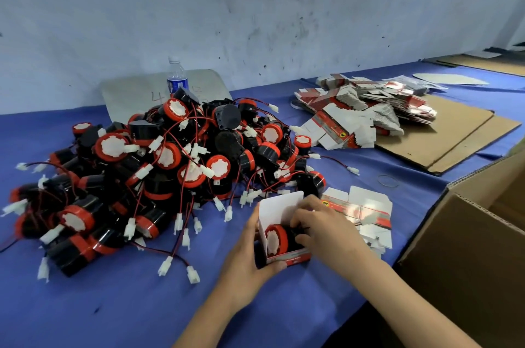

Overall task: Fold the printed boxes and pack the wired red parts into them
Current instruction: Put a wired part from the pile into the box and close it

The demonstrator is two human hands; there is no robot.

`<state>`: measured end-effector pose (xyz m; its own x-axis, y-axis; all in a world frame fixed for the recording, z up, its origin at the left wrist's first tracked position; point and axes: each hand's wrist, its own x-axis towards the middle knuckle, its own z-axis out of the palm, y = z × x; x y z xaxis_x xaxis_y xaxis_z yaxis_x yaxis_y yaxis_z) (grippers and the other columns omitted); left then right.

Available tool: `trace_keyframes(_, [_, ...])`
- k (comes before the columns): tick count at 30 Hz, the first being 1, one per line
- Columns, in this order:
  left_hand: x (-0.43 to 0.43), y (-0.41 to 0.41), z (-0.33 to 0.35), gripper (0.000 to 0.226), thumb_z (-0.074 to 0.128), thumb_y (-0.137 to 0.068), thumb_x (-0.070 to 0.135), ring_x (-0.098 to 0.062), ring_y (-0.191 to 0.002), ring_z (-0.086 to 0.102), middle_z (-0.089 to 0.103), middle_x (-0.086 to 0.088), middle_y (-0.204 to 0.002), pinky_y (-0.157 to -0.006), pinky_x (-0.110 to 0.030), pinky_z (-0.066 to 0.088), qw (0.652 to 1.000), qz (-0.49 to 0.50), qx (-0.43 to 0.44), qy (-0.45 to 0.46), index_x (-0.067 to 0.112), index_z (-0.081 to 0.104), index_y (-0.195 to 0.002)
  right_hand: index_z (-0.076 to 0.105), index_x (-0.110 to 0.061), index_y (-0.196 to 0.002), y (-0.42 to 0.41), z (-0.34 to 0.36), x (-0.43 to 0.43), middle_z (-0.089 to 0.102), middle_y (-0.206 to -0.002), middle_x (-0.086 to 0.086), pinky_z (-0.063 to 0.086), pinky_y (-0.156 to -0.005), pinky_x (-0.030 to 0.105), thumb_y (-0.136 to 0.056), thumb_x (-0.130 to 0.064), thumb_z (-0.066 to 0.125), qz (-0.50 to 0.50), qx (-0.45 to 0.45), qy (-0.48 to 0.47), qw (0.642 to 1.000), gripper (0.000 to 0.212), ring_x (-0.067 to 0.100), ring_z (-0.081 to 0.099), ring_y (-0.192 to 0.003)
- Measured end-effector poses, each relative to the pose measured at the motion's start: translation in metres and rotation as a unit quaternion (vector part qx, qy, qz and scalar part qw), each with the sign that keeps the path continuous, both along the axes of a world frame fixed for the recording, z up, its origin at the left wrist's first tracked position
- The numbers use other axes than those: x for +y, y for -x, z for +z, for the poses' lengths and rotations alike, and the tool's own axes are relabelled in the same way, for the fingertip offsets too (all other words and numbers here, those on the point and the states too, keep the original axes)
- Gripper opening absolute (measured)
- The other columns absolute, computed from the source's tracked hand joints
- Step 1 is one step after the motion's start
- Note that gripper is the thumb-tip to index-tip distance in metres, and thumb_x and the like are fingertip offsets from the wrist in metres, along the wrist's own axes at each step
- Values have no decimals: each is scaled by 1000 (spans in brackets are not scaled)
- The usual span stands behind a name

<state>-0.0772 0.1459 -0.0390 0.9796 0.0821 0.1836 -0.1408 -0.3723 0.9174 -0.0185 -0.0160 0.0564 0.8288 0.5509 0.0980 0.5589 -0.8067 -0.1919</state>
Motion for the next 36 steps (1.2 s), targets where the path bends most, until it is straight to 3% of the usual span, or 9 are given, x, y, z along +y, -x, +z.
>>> trace_keyframes(3, [0,1,1,99,81,-74,41,9,-122,46,45,23,-140,-96,-15,45,1000,3,1,-6,71,8,-134,60,-19,-107,1,5,-5,36,-126,-3,46,-73,30,-89,-31,61,-46,-26,33,998,22,20,47,-105])
trace_keyframes(9, [1,-1,-1,98,81,-73,39,11,-117,50,47,23,-137,-86,-5,42,1000,3,6,1,69,13,-135,64,-17,-115,1,13,7,15,-155,1,37,-67,31,-90,-15,56,-50,-50,156,985,26,27,33,-127])
trace_keyframes(15, [0,-1,-2,103,82,-70,46,4,-121,50,46,23,-139,-98,-27,49,1000,12,6,-5,62,9,-141,64,-16,-113,5,0,28,-33,-154,6,40,-69,35,-91,-8,53,-61,-46,164,983,26,34,26,-128])
trace_keyframes(20, [-3,5,0,101,75,-79,43,22,-113,40,35,32,-135,-85,-3,42,992,10,-50,-117,69,-3,-137,65,-21,-89,11,-12,24,-47,-145,-7,36,-72,37,-90,-12,56,-68,-59,105,990,13,27,37,-119])
trace_keyframes(23, [-4,8,-1,76,72,-85,33,18,-117,40,33,27,-133,-85,-1,39,980,-6,-105,-170,67,24,-133,60,-27,-96,8,-3,13,-34,-153,-9,31,-78,36,-89,-21,57,-59,-38,90,993,10,24,48,-114])
trace_keyframes(25, [-3,10,1,51,70,-85,35,6,-113,48,38,25,-125,-84,-7,43,978,0,-113,-177,59,39,-118,57,-36,-113,5,10,-1,-2,-160,-7,30,-95,39,-88,-39,58,-78,-16,84,993,26,22,54,-115])
trace_keyframes(27, [-3,10,1,41,72,-83,36,1,-104,51,41,22,-116,-78,-14,47,975,23,-111,-191,47,38,-105,49,-41,-125,6,28,-20,41,-144,-10,27,-105,40,-88,-49,56,-125,-20,84,988,39,16,54,-116])
trace_keyframes(31, [-3,9,0,46,68,-83,43,-1,-101,53,36,24,-121,-76,-26,52,971,32,-95,-215,49,32,-111,57,-38,-113,17,50,-51,64,-93,-14,43,-67,28,-88,-38,63,-191,32,-39,980,25,15,57,-83])
trace_keyframes(36, [-4,10,2,56,68,-82,46,0,-102,52,36,27,-125,-76,-30,55,975,35,-93,-199,58,30,-121,70,-19,-94,30,37,-45,68,-72,-4,48,-63,16,-79,-4,75,-103,62,-380,917,22,10,62,-66])
